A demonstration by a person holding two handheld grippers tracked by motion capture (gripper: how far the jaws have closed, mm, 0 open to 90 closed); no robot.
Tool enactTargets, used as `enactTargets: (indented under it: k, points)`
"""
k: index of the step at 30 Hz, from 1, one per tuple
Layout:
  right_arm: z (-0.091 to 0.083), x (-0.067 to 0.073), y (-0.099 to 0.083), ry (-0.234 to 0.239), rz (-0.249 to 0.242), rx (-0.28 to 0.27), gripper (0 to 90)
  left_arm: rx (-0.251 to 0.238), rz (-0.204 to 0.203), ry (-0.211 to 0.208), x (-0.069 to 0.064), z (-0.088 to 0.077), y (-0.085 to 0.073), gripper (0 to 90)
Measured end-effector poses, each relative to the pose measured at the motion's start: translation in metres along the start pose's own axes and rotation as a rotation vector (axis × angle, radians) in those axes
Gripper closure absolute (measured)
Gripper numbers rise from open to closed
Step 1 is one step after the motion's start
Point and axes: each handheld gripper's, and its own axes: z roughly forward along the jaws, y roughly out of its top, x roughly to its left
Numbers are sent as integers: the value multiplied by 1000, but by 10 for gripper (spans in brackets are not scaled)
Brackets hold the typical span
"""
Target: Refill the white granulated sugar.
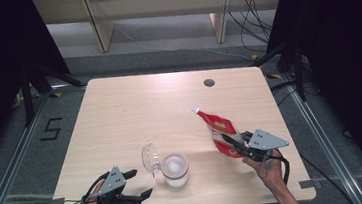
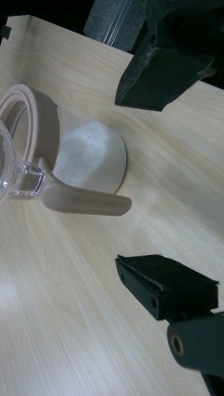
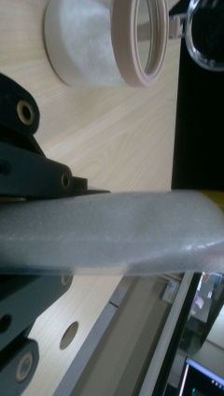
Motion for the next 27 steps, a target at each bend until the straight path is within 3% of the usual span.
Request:
enactTargets:
  k: [2,3,6,12,16,17,20,23,27]
  points:
    - [0,-4,-4,4,21,-6,817,-4,-3,0,0,0,0,181]
    - [-1,-5,-5,-26,13,5,817,-4,19,-1,1,0,1,181]
    - [-2,-9,-10,-44,46,16,817,-3,25,-2,1,0,1,181]
    - [0,-11,-16,-45,28,55,818,-7,23,-2,1,-1,1,181]
    - [-2,-12,-18,-48,48,46,818,-9,23,-1,1,-1,1,181]
    - [-2,-13,-20,-50,38,48,818,-14,-6,1,-1,-1,1,181]
    - [-4,-13,-22,-59,47,36,817,-11,26,-2,1,-2,2,181]
    - [-8,-14,-24,-61,61,43,813,-8,2,4,-1,-1,1,181]
    - [-15,-14,-23,-57,36,59,813,-11,-3,-1,-1,-1,1,181]
